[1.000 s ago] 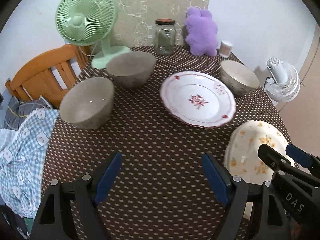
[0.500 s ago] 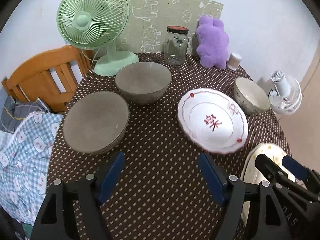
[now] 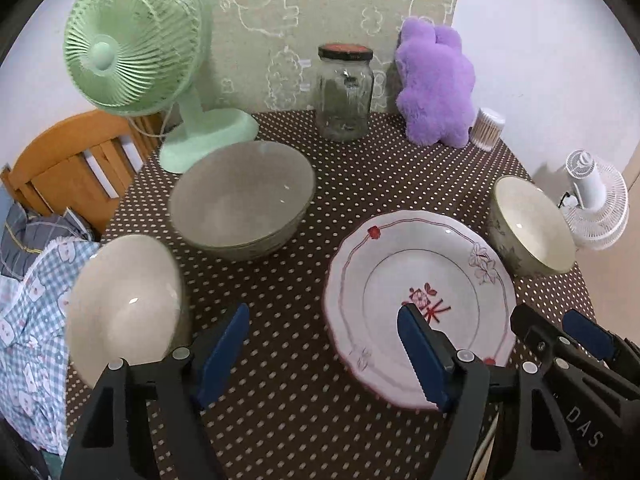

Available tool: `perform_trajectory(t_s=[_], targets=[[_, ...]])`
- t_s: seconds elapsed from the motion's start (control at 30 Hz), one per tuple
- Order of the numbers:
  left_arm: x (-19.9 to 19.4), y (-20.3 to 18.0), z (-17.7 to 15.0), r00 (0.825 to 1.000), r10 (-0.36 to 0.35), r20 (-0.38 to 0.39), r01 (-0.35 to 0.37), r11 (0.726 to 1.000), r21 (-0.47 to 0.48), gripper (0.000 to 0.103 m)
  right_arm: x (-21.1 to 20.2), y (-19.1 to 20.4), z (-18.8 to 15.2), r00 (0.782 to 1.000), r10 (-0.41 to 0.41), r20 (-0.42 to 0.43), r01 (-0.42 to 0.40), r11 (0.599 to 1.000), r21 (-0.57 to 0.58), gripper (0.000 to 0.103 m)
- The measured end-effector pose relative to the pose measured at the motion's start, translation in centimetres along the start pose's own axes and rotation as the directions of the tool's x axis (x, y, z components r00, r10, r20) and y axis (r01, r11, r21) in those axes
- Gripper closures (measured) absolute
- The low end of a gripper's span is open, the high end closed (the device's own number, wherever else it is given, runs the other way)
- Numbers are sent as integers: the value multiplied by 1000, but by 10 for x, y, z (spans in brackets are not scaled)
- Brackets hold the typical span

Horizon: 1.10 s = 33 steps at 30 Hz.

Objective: Organize plates and bowls
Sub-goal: 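Grasp the red-rimmed white plate rim with the right gripper and lift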

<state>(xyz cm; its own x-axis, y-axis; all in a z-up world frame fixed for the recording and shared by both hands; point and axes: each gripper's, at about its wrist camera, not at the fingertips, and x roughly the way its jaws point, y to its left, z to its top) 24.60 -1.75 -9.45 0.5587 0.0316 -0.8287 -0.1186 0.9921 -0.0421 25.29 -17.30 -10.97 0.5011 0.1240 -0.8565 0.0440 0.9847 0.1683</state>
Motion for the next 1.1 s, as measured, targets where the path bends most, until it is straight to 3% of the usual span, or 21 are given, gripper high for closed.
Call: perform_trajectory(t_s=[0.4,0.43,0.5,0.53,0.83,1.1], targets=[[57,-11,5,997,22,-72,-22,1000,4,25,64,-10,15,996,-39,-74,38,999,-6,41],[61,-12,5,997,23,-79,-22,1000,5,26,67,-10,15,996,-39,-78,39,999,-3,41],[68,-15,5,994,7,-105,-5,1000,13,38,73,-10,17,995,-37,-90,38,999,8,42],[70,-15,5,994,5,-113,-3,1000,16,39,75,-10,17,995,-35,-93,36,999,9,47],[75,-24,7,990,-29,-138,35,999,37,49,90,-5,15,987,-39,-155,38,999,-11,65],[64,-18,1,990,-4,-139,12,998,59,49,86,-2,11,984,-24,-177,22,1000,-11,65]])
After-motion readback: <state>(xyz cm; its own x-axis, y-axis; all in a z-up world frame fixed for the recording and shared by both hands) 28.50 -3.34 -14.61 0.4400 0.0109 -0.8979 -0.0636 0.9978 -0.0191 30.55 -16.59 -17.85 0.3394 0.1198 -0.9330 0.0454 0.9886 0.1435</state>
